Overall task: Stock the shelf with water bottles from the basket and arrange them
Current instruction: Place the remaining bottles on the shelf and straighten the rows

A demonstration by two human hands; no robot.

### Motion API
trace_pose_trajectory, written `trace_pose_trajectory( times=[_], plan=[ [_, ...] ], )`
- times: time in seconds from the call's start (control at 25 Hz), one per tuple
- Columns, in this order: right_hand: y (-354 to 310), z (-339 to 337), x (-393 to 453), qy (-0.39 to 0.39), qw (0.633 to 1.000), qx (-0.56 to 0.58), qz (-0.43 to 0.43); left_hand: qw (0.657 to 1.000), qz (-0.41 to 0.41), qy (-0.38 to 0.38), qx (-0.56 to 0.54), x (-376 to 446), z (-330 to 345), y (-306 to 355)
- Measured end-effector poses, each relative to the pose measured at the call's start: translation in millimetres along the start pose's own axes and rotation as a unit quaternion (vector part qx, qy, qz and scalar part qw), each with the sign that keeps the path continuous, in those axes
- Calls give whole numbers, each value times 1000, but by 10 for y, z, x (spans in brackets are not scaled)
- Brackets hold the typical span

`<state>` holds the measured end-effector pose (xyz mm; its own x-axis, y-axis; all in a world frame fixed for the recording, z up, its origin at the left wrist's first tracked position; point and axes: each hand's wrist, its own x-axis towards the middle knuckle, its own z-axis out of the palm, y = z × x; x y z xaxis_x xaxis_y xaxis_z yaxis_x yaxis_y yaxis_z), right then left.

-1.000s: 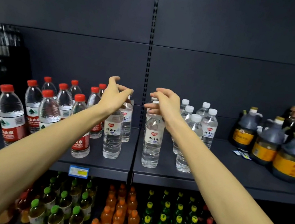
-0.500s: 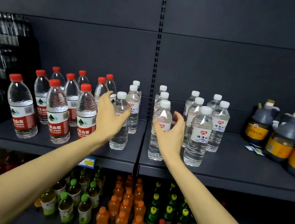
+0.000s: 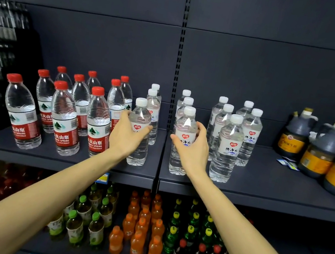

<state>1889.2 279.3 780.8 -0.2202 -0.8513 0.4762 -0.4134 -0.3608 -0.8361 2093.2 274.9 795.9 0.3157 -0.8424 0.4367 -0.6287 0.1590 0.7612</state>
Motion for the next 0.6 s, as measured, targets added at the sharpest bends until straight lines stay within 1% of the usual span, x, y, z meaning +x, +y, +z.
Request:
trace_pose_trajectory(
  times=[0.2, 0.4, 0.56, 0.6],
  plan=[
    [18, 6, -22, 0, 1000, 6, -8, 1000, 17, -9, -1, -125, -10, 92],
    [2, -18, -23, -2, 1000, 6, -5, 1000, 15, -23, -6, -137, -50, 125],
    [-72, -49, 8, -35, 999, -19, 20, 999, 6, -33, -17, -113, -132, 142],
    [-116, -67, 31, -43, 999, -4, 31, 999, 4, -36, -34, -85, -163, 166]
  ],
)
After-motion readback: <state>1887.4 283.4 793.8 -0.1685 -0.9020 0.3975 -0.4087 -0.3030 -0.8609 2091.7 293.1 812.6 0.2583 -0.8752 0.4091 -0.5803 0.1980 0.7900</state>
